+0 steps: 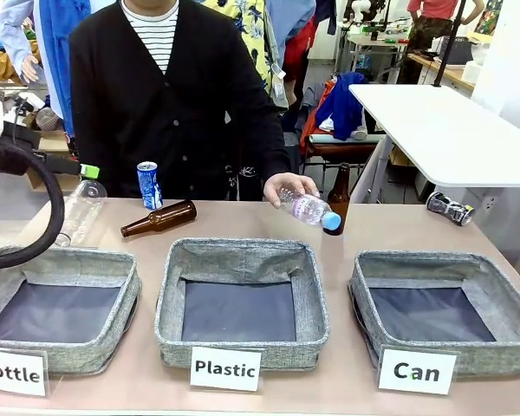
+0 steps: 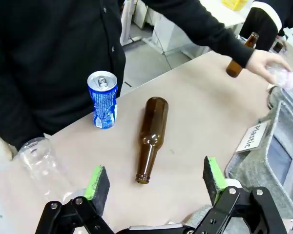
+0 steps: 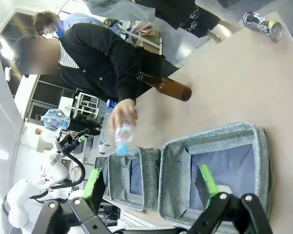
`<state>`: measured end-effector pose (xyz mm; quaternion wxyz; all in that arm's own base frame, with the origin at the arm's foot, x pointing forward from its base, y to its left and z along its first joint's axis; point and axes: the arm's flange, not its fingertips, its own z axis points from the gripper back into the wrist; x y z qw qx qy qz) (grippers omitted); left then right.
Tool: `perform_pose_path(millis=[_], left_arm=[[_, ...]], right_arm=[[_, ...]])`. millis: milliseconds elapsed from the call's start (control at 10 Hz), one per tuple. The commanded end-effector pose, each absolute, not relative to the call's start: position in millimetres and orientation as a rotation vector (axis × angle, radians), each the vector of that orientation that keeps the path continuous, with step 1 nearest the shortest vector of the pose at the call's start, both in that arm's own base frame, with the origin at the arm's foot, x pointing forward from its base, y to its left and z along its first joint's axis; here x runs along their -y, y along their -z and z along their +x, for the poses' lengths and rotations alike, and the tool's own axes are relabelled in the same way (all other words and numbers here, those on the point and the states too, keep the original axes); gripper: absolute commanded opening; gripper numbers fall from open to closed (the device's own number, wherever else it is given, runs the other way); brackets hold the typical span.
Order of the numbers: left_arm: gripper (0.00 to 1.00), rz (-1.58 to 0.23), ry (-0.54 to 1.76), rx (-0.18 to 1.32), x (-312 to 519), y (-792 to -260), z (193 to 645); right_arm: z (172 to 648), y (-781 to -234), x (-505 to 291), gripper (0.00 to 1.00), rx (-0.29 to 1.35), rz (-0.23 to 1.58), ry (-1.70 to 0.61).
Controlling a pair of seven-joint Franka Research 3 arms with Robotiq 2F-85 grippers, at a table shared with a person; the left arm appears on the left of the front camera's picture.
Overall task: Sort the can waste into the basket.
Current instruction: Pick up the can waste from the table and place it in the right Fabric basket.
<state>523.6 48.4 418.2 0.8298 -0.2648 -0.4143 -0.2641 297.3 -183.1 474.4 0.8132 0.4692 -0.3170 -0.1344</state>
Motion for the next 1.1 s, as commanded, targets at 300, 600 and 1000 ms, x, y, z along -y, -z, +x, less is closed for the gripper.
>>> perform_pose_path(millis=[300, 600, 1000], left_arm=[[1.00, -0.529, 0.900, 0.961, -42, -396, 580], [1.00, -0.552, 0.927, 0.926, -41, -370, 615], [1.00, -0.555, 0.957, 0.905, -26, -337, 670]], right_arm=[[301, -475, 184, 1.00, 0.706, 1.010, 0.266], [301, -475, 184, 1.00, 0.706, 1.010, 0.266], [301, -475, 184, 1.00, 0.706, 1.010, 0.266]])
